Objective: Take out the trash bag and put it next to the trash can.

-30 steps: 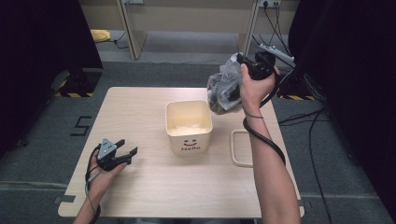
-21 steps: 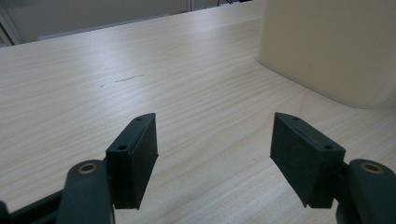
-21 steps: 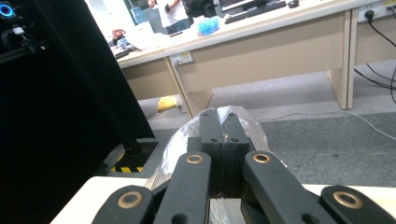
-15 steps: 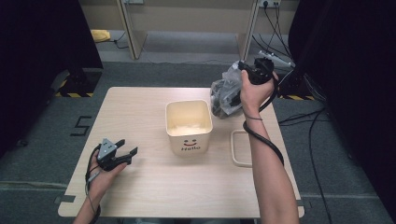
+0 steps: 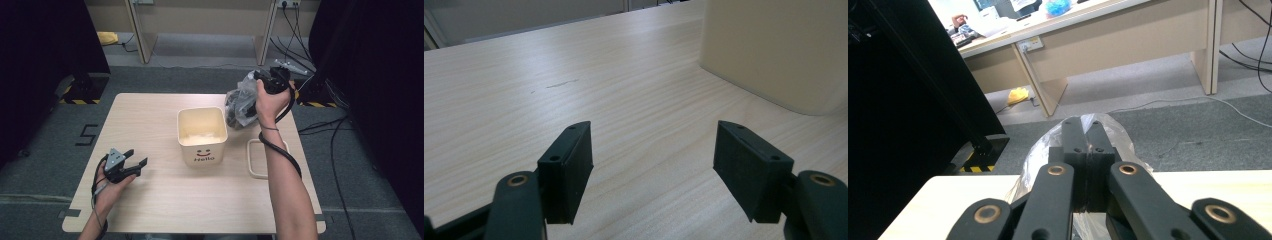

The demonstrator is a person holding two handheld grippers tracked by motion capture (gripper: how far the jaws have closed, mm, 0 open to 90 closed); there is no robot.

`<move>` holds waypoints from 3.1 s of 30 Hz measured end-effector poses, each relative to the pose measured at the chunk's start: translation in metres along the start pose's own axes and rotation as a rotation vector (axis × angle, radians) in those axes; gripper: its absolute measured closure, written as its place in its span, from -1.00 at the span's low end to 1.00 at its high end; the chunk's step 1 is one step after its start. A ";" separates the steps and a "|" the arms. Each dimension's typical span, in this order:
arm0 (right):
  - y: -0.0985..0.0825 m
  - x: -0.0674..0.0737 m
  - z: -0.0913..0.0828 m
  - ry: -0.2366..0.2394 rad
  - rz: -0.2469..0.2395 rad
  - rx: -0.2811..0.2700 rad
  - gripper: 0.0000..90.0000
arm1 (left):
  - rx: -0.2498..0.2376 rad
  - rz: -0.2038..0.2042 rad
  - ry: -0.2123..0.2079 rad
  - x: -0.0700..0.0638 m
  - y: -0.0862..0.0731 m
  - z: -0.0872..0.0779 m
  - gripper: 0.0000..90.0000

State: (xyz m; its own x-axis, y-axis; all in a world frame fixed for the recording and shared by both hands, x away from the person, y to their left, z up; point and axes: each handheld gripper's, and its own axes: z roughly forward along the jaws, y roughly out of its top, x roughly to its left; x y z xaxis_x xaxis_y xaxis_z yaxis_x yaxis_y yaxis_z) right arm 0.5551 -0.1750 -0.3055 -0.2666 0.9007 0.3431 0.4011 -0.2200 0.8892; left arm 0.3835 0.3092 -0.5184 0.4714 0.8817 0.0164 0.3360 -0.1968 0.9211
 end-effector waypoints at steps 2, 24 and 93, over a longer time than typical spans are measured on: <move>-0.002 0.000 0.002 -0.001 -0.001 0.004 1.00 | -0.001 -0.001 0.000 0.000 0.000 0.000 -0.30; -0.017 0.000 0.020 -0.032 -0.034 0.083 1.00 | 0.000 0.000 -0.003 0.000 0.000 0.000 -0.30; -0.031 -0.041 -0.043 -0.097 -0.068 0.490 0.10 | 0.011 0.028 0.002 -0.003 0.001 0.002 -0.30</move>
State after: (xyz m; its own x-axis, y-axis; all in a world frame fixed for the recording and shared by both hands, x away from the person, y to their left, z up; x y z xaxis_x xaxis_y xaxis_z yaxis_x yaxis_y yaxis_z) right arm 0.5155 -0.2215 -0.3343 -0.2331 0.9428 0.2384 0.7561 0.0216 0.6541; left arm 0.3838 0.3051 -0.5185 0.4789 0.8768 0.0435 0.3311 -0.2263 0.9161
